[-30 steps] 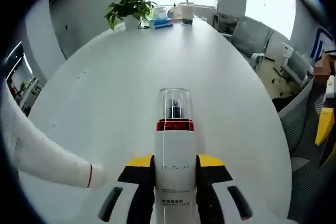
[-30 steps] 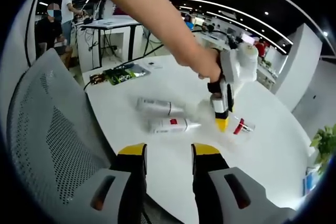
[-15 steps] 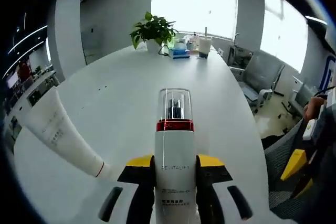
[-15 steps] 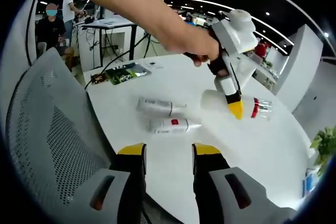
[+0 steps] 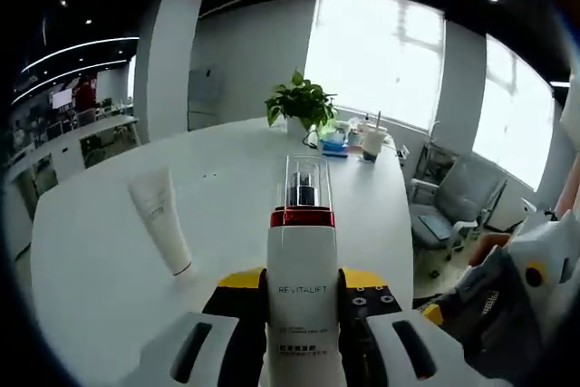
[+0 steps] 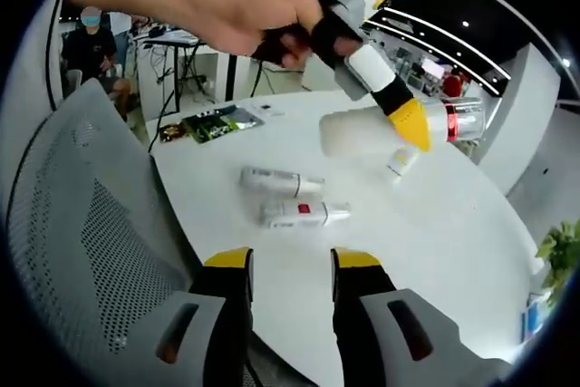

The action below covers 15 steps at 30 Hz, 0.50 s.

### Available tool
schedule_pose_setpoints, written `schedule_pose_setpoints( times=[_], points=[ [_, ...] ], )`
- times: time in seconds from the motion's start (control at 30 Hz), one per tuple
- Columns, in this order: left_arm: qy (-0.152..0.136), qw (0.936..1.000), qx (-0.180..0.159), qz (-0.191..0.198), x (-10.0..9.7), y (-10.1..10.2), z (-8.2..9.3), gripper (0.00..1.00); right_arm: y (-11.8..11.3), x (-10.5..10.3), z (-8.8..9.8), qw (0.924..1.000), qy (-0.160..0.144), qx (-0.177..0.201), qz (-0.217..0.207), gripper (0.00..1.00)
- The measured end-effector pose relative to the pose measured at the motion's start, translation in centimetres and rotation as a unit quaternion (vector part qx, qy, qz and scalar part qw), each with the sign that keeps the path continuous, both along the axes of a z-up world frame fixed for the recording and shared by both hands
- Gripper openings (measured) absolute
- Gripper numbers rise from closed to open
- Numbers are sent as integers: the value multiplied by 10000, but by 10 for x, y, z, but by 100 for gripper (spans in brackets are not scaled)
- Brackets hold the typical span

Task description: Arrange the skincare products in the storage area until every visible bottle or jar stands upright without overlapping.

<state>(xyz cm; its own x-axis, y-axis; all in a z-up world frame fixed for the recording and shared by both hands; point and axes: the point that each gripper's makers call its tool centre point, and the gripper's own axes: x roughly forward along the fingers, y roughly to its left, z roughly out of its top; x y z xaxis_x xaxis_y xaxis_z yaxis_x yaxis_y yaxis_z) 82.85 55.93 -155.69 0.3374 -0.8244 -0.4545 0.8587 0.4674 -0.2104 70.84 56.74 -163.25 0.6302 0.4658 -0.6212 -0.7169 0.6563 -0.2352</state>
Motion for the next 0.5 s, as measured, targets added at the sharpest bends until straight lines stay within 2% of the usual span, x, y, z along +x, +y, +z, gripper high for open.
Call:
schedule_pose_setpoints(
  times=[0.33,0.4,0.5],
  points=[
    [-91,9981,-343,503,-18,33,24,28,2,-6,-7,9998,110,-151,84,33],
    [-30,9974,-420,581,-26,39,27,28,3,-8,-10,9996,258,-127,58,34],
    [13,9972,-490,572,-37,43,30,28,1,-7,-12,9994,290,-190,34,35]
  ],
)
